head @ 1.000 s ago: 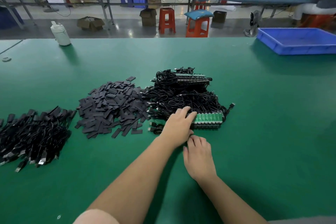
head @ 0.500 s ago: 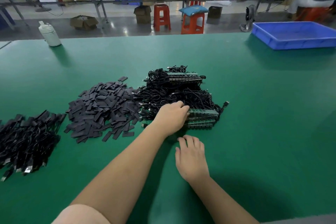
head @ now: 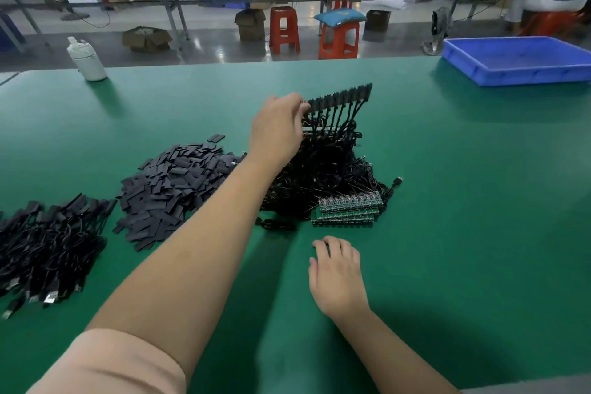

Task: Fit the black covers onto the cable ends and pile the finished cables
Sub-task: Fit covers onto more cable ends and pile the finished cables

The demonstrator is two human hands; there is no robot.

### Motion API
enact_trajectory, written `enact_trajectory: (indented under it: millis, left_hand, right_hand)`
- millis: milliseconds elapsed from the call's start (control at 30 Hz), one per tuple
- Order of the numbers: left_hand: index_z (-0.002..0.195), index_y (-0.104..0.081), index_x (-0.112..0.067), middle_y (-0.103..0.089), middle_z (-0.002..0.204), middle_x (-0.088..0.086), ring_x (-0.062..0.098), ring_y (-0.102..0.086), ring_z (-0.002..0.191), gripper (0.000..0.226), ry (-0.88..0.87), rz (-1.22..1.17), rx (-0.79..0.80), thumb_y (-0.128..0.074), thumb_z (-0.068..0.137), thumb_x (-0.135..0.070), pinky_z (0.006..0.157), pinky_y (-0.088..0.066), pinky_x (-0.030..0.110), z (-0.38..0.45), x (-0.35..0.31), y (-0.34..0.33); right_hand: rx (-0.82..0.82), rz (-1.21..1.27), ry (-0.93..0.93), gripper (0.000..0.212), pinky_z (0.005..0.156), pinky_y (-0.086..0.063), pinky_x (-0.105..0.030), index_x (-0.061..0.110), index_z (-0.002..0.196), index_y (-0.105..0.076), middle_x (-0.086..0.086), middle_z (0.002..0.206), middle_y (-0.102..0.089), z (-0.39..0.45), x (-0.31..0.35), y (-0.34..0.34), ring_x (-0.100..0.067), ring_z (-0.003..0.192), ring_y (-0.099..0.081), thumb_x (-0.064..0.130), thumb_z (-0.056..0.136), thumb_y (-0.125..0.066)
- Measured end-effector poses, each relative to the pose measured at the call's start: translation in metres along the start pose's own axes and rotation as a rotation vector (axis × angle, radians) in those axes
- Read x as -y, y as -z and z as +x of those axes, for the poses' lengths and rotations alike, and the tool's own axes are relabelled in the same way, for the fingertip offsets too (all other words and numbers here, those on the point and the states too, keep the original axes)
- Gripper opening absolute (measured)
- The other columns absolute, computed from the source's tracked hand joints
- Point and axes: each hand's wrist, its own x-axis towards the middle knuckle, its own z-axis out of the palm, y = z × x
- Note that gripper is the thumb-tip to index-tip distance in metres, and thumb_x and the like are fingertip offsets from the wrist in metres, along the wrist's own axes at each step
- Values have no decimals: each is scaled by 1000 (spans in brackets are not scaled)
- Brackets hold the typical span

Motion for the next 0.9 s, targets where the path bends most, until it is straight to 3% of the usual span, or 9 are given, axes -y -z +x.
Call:
enact_trajectory:
  millis: [233, 300, 367, 467, 533, 667, 733, 800, 900]
  left_hand:
    - [94, -67, -14, -62, 69, -14, -8, -54, 62, 21, -126, -209, -20, -50, 101, -25, 56, -36, 7, -6, -44, 52]
    - [96, -68, -14, -64, 71, -13, -13, -57, 62, 17, -136, -271, 25, -53, 100, -22, 58, -38, 4, -15, -55, 60]
    - [94, -67, -15, -67, 73, -9, -10, -61, 57, 15, -107, -360, 124, -54, 100, -20, 56, -40, 7, -25, -59, 61]
    - [92, -63, -8, -69, 80, 15, 12, -73, 65, 18, 45, -534, 336, -54, 101, -20, 59, -54, 36, -42, -52, 55]
    - [91, -61, -3, -63, 83, 17, 19, -74, 69, 22, 153, -594, 494, -53, 101, -20, 59, -55, 39, -57, -41, 44]
    - [79, -55, -10, -56, 77, 9, 25, -73, 69, 25, 310, -649, 714, -50, 103, -15, 50, -49, 25, -93, -25, 7]
    - [84, -56, -10, -55, 77, 12, 24, -72, 66, 21, 363, -656, 717, -49, 103, -15, 51, -46, 26, -102, -20, -9]
    - [89, -60, -12, -63, 73, 11, 26, -69, 65, 19, 409, -629, 655, -49, 103, -17, 51, -38, 29, -104, -13, -17]
    - [94, -63, -14, -70, 70, 11, 19, -63, 57, 19, 466, -648, 581, -47, 104, -19, 46, -30, 25, -101, -4, -16]
  right_hand:
    - [80, 155, -46, 31, 107, -38, -36, 22, 126, -61, 6, 127, -57, 3, -1, 6, -17, 123, -48, 33, 101, -47]
    - [114, 455, -203, 23, 100, -38, -30, 24, 116, -66, 8, 121, -63, 12, -7, 15, -13, 114, -54, 26, 102, -48]
    - [168, 1008, -532, 23, 92, -44, -29, 25, 104, -71, 3, 113, -72, 25, -21, 33, -10, 94, -62, 17, 102, -49]
    - [109, 1686, -839, 25, 95, -52, -39, 7, 116, -65, -12, 117, -72, 31, -62, 52, -19, 95, -71, 13, 105, -44]
    - [57, 1832, -920, 38, 100, -50, -45, 4, 130, -57, -16, 128, -65, 29, -89, 66, -25, 108, -67, 28, 109, -36]
    - [24, 1564, -814, 40, 110, -43, -43, 23, 121, -59, -12, 133, -61, 46, -97, 110, -26, 123, -60, 48, 106, -32]
    - [16, 1133, -636, 45, 99, -45, -25, 28, 125, -62, 5, 113, -67, 60, -84, 138, -9, 107, -64, 53, 104, -31]
    - [63, 863, -427, 49, 87, -38, -21, 39, 110, -72, 4, 102, -69, 74, -75, 158, -5, 91, -63, 56, 104, -26]
    - [127, 794, -210, 58, 92, -37, -27, 37, 102, -75, 4, 121, -71, 94, -66, 182, -17, 118, -62, 59, 104, -21]
